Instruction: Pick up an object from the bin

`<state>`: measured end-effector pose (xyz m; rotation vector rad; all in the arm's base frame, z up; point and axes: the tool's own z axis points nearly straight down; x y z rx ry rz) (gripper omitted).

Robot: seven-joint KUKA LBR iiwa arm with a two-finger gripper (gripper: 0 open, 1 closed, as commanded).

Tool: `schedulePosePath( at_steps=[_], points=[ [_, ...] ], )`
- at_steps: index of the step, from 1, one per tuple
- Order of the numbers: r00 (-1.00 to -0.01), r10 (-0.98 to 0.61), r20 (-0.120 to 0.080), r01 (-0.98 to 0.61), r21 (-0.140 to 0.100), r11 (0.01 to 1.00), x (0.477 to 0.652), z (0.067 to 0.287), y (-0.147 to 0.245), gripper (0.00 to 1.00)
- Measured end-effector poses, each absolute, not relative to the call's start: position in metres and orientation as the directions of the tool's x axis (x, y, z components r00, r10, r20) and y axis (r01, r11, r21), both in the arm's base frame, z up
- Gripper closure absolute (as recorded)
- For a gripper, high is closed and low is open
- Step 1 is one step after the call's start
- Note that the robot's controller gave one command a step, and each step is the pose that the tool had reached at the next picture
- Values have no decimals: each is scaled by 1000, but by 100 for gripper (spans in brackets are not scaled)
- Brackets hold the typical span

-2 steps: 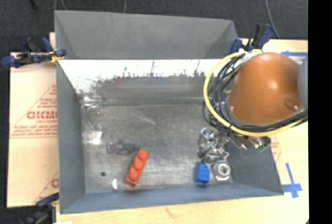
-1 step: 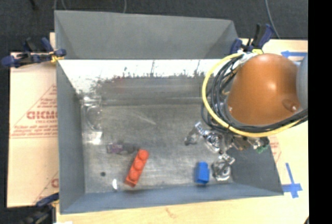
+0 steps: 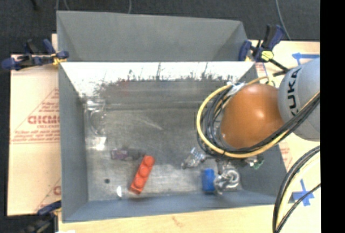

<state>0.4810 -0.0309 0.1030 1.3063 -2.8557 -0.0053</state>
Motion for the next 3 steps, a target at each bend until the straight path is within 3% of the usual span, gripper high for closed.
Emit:
schedulePosePath(
  at_steps=[1, 2, 3],
  points=[
    [-249, -968, -6, -969, 0, 249, 500, 79, -57, 0],
    [-398, -917, -4, -917, -10, 398, 580, 139, -79, 0],
    [-155, -988, -3, -988, 2, 155, 540, 84, -71, 0]
  ],
)
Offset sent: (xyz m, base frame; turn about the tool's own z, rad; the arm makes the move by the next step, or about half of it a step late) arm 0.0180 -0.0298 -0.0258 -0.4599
